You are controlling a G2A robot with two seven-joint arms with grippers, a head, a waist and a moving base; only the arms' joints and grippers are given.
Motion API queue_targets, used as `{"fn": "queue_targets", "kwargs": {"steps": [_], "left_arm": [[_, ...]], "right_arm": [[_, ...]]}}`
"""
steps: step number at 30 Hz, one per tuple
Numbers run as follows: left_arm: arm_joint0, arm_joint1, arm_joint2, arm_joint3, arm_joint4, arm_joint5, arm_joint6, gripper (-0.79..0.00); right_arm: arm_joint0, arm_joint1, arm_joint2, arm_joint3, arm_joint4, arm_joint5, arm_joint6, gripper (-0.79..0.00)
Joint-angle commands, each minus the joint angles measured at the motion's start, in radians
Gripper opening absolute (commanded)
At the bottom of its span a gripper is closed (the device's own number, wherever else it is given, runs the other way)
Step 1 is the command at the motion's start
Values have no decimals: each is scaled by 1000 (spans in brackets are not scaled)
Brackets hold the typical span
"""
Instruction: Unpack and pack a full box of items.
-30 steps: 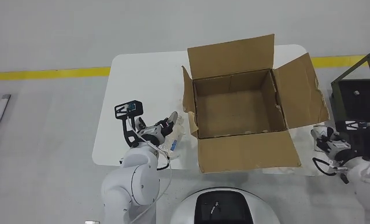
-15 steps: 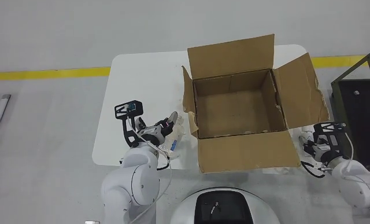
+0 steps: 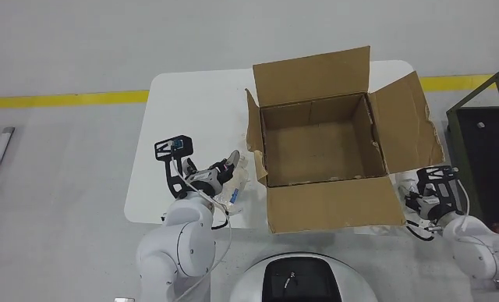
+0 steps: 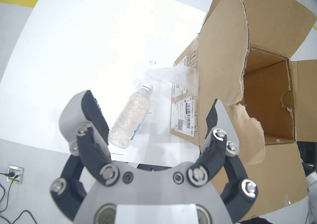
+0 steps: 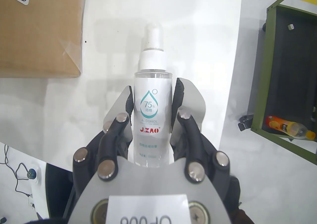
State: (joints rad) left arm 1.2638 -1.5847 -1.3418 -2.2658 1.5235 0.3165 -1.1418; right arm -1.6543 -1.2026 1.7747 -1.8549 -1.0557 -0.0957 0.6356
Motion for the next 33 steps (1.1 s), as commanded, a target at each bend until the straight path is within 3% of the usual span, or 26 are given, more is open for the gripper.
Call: {"fn": "queue_targets", "kwargs": {"steps": [1,8,10,14,15,19,23,28,33], "left_arm": [[0,0,0,0,0,0,0,0],[0,0,0,0,0,0,0,0],[0,0,0,0,0,0,0,0],[0,0,0,0,0,0,0,0],[0,0,0,0,0,0,0,0],[0,0,0,0,0,0,0,0],[0,0,0,0,0,0,0,0],[9,1,-1,4,-2,-7,24,0],[45,11,11,-7,107,-97,42,0]], "right_arm": [[-1,1,1,0,1,0,1,-403],[-12,3,48,-54,61,6,-22,-302],[-11,3,89,-87,117,6,-54,-323],[-7,-1,192,-160,224,6,-240,-539],[-8,-2,211,-172,244,4,-295,-785],[-11,-8,249,-229,281,-43,-481,-785],[-13,-13,245,-283,336,-101,-574,-785],[2,-13,175,-326,298,-150,-581,-785],[36,-12,99,-326,233,-141,-566,-785]]}}
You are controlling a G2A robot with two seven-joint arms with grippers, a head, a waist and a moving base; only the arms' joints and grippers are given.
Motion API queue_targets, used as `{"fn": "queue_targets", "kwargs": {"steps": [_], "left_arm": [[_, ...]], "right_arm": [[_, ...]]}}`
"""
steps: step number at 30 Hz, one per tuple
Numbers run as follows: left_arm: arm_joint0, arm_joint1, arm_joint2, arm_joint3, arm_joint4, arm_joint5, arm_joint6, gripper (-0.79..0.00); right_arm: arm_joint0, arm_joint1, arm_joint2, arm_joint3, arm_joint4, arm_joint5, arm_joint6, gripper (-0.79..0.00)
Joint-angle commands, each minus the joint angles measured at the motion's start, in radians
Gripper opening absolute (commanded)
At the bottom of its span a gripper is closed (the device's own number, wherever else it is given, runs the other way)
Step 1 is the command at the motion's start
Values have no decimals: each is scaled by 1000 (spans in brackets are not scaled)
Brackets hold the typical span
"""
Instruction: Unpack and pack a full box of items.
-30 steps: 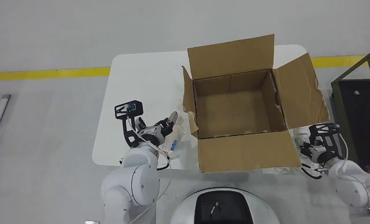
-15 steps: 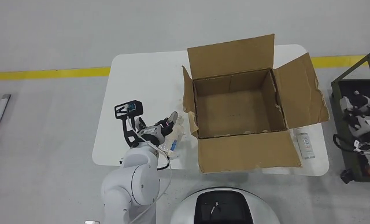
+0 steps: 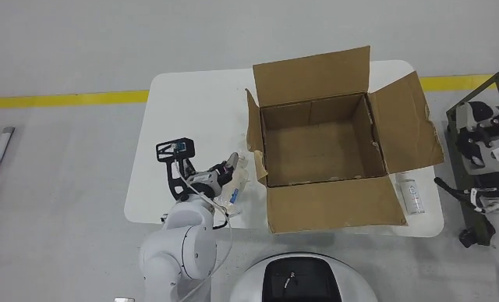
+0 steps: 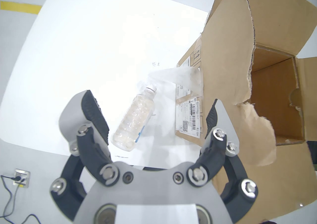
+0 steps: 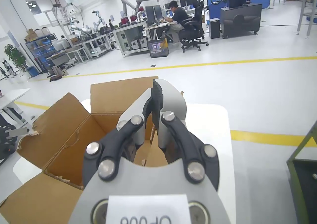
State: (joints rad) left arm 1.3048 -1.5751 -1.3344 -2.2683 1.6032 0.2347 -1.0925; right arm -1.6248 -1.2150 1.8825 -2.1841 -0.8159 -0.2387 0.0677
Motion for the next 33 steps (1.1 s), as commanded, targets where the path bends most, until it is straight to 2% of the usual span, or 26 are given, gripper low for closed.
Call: {"fn": "queue_targets", "kwargs": {"steps": [1,5,10,13,14,19,28,30,31,33], "left_arm": [[9,6,5,-12,71,-59,-20,0],[19,15,-31,-44,107,-158,-98,0],[26,34,-50,-48,140,-439,-219,0],[21,46,-16,-36,163,-638,-262,0],[19,48,-1,-36,157,-676,-264,0],[12,48,14,-30,134,-683,-272,0],[12,48,14,-30,134,-683,-272,0],[24,50,26,-10,120,-696,-240,0],[29,51,33,0,123,-702,-225,0],[26,52,43,32,102,-696,-223,0]], "right_arm": [[15,0,-23,10,-21,4,10,-785],[29,0,-43,26,-27,13,19,-785],[40,1,-46,52,-16,11,29,-785],[49,2,-49,64,-6,9,40,-773],[53,2,-50,67,-5,8,45,-770],[75,3,-60,84,8,4,58,-757],[136,3,-131,153,19,-9,72,-680],[153,3,-151,170,22,-19,74,-714],[162,3,-159,177,18,-25,75,-785],[178,4,-169,193,13,-32,75,-785]]}}
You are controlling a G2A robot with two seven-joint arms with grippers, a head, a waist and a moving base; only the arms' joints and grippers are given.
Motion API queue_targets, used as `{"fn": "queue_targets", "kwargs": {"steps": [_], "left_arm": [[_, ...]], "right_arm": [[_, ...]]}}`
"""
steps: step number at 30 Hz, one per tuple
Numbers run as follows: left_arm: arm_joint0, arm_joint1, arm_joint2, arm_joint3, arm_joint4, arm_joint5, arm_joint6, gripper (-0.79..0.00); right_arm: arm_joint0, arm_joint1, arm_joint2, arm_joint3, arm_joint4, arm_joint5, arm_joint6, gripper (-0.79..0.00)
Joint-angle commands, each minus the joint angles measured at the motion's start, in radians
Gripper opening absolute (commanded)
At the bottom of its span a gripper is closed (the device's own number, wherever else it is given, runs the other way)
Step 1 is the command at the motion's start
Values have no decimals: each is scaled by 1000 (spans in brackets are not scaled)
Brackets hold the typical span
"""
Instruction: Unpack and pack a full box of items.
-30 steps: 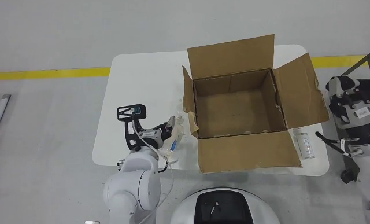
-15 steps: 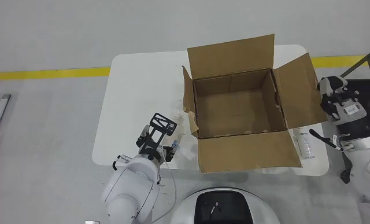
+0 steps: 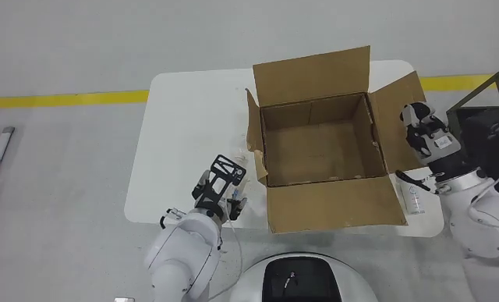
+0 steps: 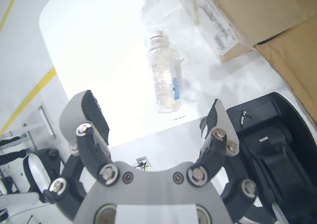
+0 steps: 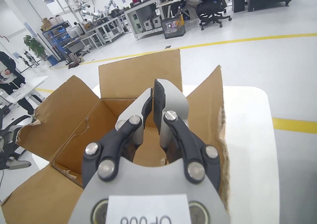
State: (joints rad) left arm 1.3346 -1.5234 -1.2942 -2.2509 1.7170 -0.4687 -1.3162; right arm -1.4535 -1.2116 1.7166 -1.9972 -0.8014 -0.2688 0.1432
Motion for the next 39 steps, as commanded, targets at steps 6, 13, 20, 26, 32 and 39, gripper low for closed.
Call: {"fn": "queue_targets", "kwargs": {"steps": [6,13,20,26,32,39], "left_arm": [[-109,5,-48,193,-118,-4,-31,0],[-202,33,-86,338,-211,13,-48,0],[-268,64,-130,443,-406,77,-113,-9],[-305,91,-140,499,-449,107,-142,-286],[-323,116,-105,537,-479,114,-150,-102],[-358,139,-60,586,-498,131,-166,-15]], "right_arm": [[45,3,-7,44,10,-19,8,-785],[56,8,14,67,20,-34,23,-785],[48,11,23,70,23,-30,29,-785],[45,13,33,72,25,-27,37,-785],[47,15,32,71,25,-22,43,-785],[50,18,33,70,21,-15,45,-785]]}}
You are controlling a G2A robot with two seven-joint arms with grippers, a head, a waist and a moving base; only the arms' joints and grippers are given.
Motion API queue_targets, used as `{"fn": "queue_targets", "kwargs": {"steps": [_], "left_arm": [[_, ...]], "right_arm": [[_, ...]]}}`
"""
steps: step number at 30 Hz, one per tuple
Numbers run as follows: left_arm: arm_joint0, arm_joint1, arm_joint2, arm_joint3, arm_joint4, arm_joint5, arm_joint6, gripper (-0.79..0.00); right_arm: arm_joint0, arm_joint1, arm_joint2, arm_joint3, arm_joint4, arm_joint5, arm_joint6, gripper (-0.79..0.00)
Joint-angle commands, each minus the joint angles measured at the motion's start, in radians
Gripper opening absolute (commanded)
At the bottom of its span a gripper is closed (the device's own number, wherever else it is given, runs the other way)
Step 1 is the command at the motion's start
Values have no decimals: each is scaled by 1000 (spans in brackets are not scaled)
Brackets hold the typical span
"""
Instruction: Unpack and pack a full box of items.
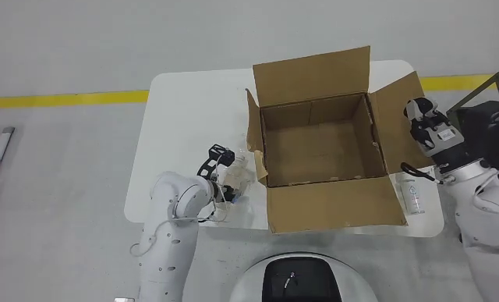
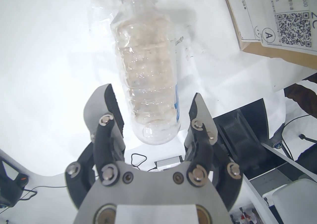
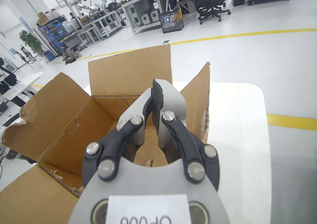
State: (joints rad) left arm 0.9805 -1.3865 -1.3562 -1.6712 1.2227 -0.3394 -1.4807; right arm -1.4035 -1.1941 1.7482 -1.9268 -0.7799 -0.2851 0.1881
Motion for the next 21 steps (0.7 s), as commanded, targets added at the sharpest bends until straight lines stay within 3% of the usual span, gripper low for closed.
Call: {"fn": "queue_targets", "kwargs": {"steps": [1,13,21], "left_arm": [[-8,5,4,13,-7,3,-3,-18],[-40,26,33,73,-25,12,-8,-126],[-45,35,49,103,-26,18,2,-397]], "right_arm": [[0,1,2,-1,-1,1,1,-785],[-1,4,-1,-9,-3,11,5,-785],[-3,6,-2,-17,-3,17,7,-785]]}}
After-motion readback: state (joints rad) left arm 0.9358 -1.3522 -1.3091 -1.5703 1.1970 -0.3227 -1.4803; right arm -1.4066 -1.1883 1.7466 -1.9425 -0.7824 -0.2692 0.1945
